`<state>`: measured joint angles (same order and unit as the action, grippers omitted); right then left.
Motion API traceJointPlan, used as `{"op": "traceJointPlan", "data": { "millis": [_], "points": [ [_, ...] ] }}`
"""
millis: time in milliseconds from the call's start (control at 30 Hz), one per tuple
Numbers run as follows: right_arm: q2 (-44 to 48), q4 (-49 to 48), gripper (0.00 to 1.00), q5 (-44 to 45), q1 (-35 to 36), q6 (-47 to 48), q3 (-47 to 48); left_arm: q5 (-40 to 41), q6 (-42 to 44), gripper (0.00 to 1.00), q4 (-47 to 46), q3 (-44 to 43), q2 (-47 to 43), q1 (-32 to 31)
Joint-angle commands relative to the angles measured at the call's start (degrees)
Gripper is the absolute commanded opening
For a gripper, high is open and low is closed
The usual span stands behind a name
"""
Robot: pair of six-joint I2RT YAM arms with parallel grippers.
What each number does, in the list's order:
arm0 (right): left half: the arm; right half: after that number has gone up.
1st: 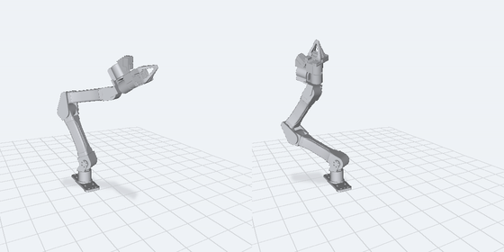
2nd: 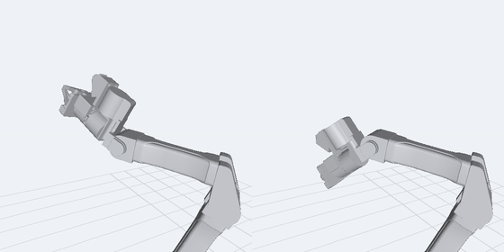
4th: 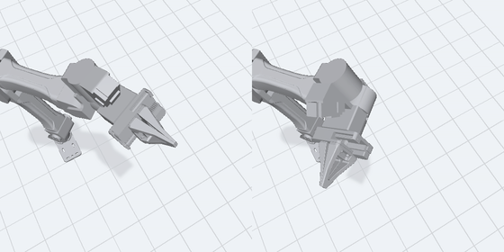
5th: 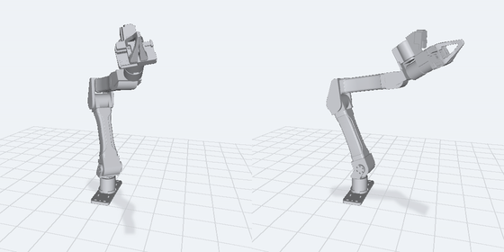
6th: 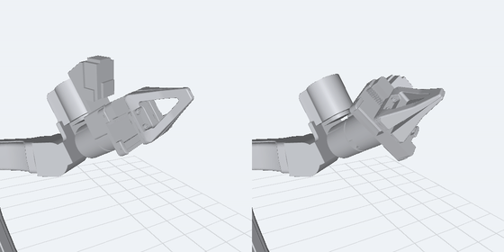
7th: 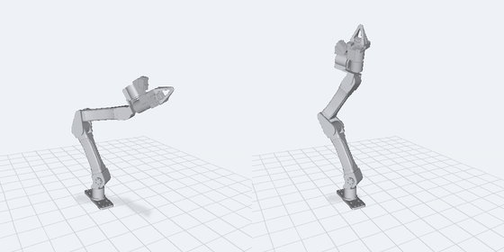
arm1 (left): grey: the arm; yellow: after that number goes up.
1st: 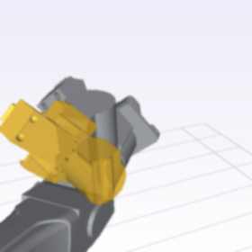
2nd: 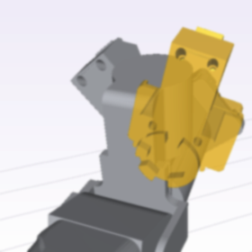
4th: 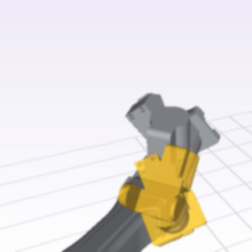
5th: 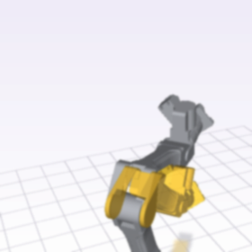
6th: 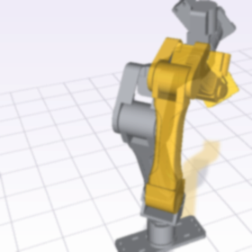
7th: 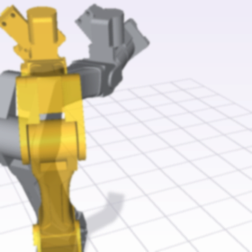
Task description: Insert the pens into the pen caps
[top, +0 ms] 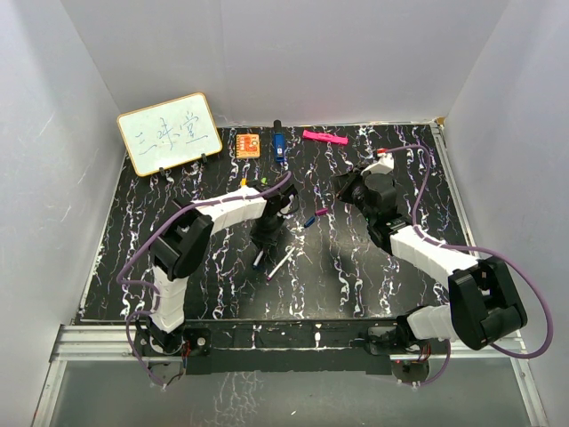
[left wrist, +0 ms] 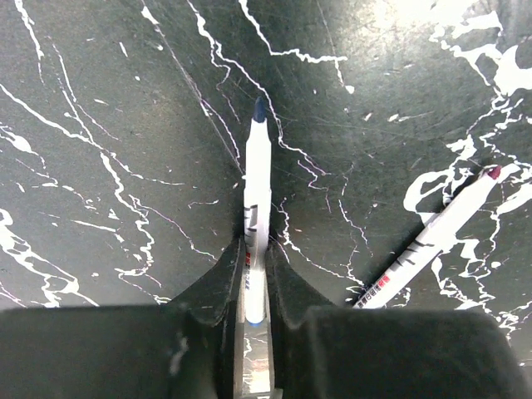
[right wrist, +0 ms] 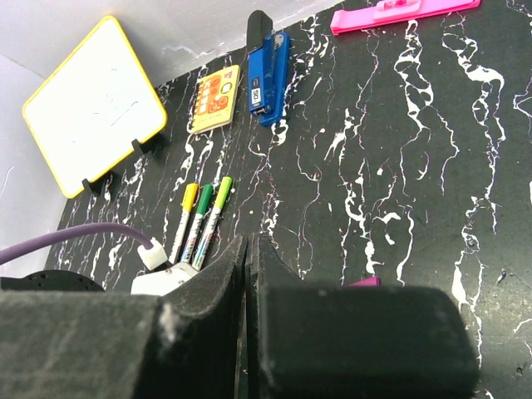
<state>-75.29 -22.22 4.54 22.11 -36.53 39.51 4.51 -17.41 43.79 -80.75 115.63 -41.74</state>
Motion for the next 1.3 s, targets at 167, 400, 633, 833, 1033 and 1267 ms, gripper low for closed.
{"op": "traceJointPlan", "data": {
  "millis": [167,400,633,833,1033,1267],
  "points": [
    [1.0,-3.1,0.1,-0.9,-0.1,-0.3,0.0,0.7,2.1,0.0,-4.0,5.5,8.0,0.3],
    [-2.4,5.3,0.13,1.4,-0.1,0.3,4.3,-0.5,2.5,0.0,-5.3,6.1,5.3,0.3],
    [-6.9,18.9,0.22,2.9,1.1,-0.6,9.5,1.1,1.9,0.0,-8.4,7.4,-2.7,0.3],
    [-10.9,28.3,0.38,10.4,7.5,-1.5,14.7,3.6,2.3,0.0,-8.2,5.9,-10.0,0.5],
    [-15.1,33.1,0.54,14.4,12.2,-5.0,18.9,6.9,3.3,0.0,-8.1,4.7,-16.9,0.8],
    [-23.6,44.6,0.5,21.8,15.6,-8.5,28.1,10.7,4.3,0.0,-8.1,5.2,-24.4,1.9]
  ]
}}
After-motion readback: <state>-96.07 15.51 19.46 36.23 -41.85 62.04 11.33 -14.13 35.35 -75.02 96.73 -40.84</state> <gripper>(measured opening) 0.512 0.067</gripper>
